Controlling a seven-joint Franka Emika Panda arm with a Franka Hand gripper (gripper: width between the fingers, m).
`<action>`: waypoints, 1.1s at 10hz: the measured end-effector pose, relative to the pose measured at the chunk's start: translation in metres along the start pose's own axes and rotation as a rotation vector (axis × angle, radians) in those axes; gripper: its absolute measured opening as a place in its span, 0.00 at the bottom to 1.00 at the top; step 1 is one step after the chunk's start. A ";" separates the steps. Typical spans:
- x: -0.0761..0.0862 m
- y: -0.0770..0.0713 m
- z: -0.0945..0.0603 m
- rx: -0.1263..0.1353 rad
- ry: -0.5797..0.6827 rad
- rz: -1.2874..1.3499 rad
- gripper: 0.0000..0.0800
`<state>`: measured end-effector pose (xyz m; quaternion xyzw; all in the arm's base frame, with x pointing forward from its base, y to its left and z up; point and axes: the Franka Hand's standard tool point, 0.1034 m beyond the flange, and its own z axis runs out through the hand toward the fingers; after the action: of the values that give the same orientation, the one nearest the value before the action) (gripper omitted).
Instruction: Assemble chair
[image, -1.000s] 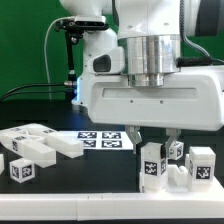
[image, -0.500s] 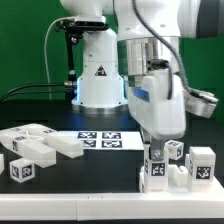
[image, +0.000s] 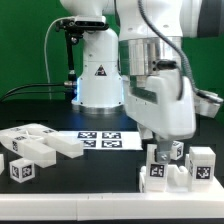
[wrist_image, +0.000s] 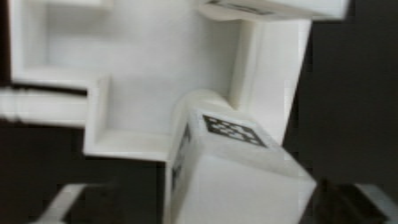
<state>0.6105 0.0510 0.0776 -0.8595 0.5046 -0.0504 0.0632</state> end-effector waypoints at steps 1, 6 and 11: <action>-0.004 -0.001 0.002 0.000 -0.003 -0.109 0.80; -0.001 -0.001 0.001 -0.034 -0.011 -0.679 0.81; -0.002 -0.002 0.002 -0.038 -0.018 -0.626 0.35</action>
Offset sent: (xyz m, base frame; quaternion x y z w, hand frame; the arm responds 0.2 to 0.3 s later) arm 0.0000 0.0000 0.0000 0.0000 0.0000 -0.1296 0.9916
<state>0.6118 0.0535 0.0758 -0.9746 0.2157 -0.0504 0.0328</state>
